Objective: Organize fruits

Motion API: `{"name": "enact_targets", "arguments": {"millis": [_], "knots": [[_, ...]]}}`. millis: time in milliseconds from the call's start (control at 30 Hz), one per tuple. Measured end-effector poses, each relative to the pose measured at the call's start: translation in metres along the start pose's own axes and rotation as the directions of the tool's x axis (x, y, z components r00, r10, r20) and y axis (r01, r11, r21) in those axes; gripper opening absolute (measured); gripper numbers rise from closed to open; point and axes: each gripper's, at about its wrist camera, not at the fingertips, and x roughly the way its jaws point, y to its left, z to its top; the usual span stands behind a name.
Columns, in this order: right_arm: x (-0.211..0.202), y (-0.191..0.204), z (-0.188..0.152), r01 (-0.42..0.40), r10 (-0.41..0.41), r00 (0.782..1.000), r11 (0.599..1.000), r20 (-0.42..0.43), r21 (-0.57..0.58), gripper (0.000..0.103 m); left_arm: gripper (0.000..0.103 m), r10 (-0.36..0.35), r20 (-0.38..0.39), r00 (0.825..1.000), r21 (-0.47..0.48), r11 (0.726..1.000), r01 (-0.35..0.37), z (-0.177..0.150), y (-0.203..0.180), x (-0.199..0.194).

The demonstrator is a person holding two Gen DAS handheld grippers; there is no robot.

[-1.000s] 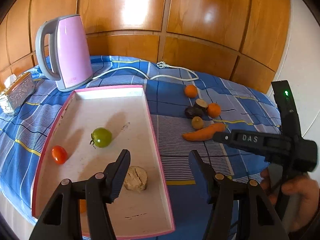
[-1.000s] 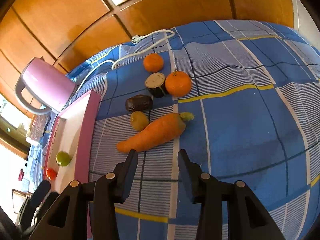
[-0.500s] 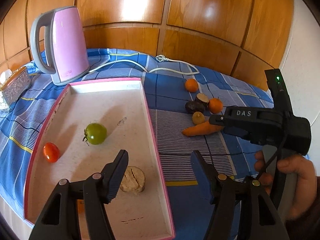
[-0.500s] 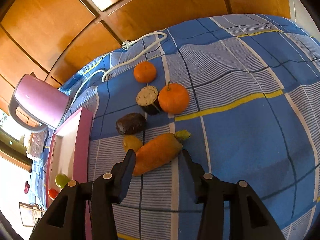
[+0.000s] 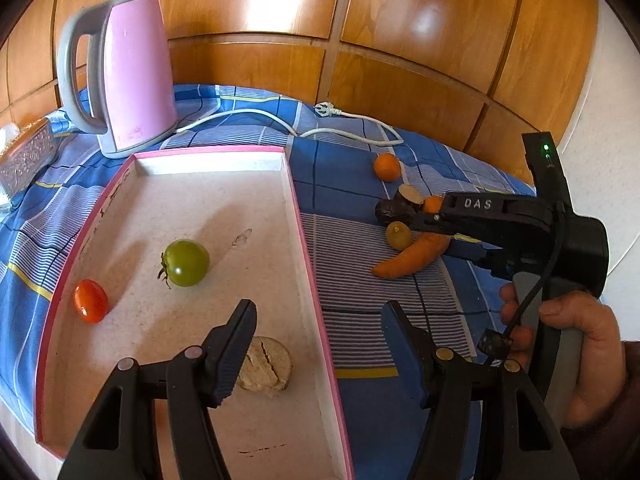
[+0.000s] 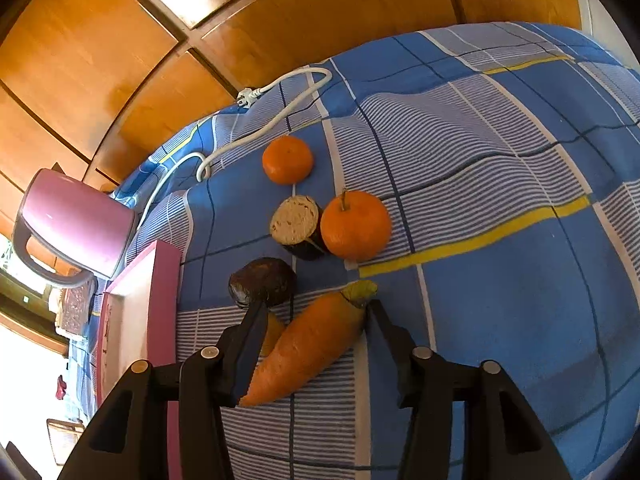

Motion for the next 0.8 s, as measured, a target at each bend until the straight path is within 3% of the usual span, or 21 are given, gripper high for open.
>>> {"name": "enact_targets", "arguments": {"millis": [33,500,800], "knots": [[0.0,-0.001,0.0,0.006,-0.006,1.0,1.0,0.0,-0.001,0.04,0.065,-0.002,-0.001,1.0,-0.003,1.0,0.002,0.001,0.001,0.0],[-0.02,-0.035,-0.007,-0.088,0.09,0.996,0.994,-0.023,0.06,0.04,0.065,-0.009,-0.003,1.0,0.005,1.0,0.009,0.007,-0.006,0.002],[-0.037,-0.06,-0.016,-0.154,0.156,0.987,0.986,-0.023,0.066,0.04,0.064,-0.035,-0.045,0.998,0.001,0.999,0.035,0.016,-0.02,0.016]]}}
